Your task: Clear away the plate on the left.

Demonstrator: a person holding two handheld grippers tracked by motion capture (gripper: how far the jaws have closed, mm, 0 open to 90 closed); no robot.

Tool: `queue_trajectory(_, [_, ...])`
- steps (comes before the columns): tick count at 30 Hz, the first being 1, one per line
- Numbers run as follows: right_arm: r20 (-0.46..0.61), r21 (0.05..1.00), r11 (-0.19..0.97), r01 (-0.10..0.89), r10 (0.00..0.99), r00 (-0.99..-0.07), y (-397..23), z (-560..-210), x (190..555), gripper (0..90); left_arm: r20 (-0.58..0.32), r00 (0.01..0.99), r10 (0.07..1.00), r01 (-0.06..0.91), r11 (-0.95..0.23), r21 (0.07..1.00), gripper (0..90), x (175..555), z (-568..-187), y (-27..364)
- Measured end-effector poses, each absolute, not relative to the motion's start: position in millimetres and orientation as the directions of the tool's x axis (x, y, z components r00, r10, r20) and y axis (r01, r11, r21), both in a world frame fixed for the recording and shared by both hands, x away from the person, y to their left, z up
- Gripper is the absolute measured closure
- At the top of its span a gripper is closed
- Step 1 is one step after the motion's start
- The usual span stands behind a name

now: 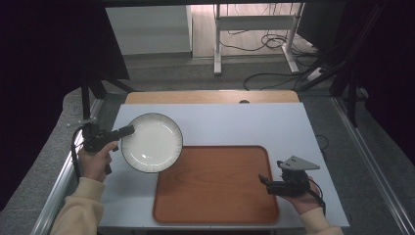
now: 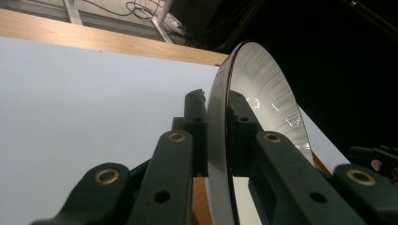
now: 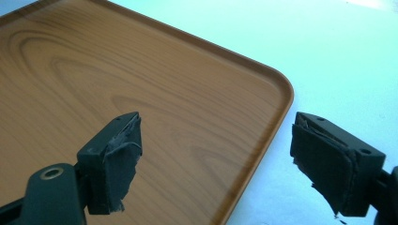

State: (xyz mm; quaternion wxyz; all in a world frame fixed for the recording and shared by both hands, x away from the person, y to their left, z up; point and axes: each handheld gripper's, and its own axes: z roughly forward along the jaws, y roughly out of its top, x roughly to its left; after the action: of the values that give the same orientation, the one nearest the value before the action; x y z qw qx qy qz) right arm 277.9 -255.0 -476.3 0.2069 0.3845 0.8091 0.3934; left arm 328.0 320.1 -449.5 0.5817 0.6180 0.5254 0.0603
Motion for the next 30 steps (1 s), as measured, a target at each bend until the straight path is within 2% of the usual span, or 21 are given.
queue_trajectory(30, [-0.034,0.795,0.395,0.460,0.787,-0.615,-255.6,-476.5,278.4,17.0,-0.557,0.485,0.674,0.622,0.182,0.762,81.8,332.1,-453.3,287.6])
